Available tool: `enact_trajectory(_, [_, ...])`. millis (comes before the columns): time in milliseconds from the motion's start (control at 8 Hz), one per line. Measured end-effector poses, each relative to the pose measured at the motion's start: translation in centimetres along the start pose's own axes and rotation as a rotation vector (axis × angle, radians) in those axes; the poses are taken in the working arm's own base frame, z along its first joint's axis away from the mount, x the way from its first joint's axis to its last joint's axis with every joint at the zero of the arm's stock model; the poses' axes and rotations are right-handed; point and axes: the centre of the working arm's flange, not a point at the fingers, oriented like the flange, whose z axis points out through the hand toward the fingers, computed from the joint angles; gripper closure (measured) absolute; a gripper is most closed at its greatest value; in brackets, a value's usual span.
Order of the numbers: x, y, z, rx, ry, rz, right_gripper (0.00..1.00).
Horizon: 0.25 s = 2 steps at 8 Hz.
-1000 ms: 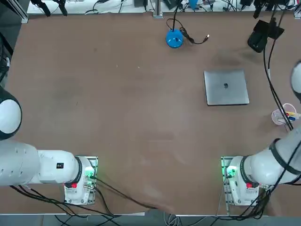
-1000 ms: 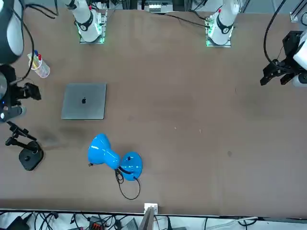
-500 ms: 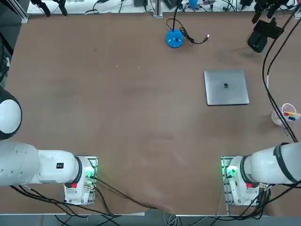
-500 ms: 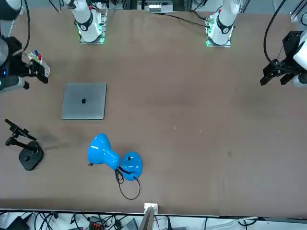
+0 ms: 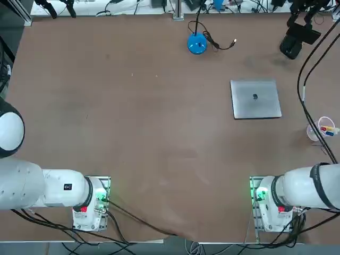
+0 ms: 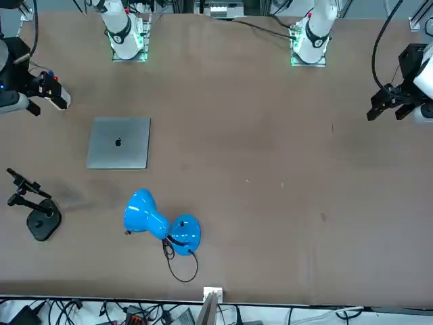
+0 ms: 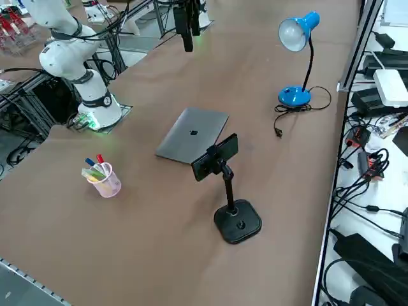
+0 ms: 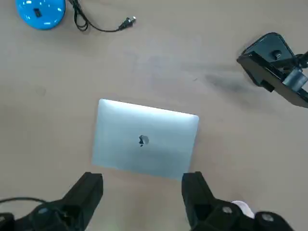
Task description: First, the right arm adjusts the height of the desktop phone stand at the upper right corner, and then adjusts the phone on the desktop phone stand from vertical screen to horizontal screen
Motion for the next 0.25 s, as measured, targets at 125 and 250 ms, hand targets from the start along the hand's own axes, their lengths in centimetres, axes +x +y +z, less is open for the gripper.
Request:
enact_trajectory(125, [0.04, -0.01, -0.44, -0.001, 0.012, 0.022, 0.0])
enact_trajectory(250, [0.11, -0.2, -1.02, -0.003, 0.024, 0.04, 0.0])
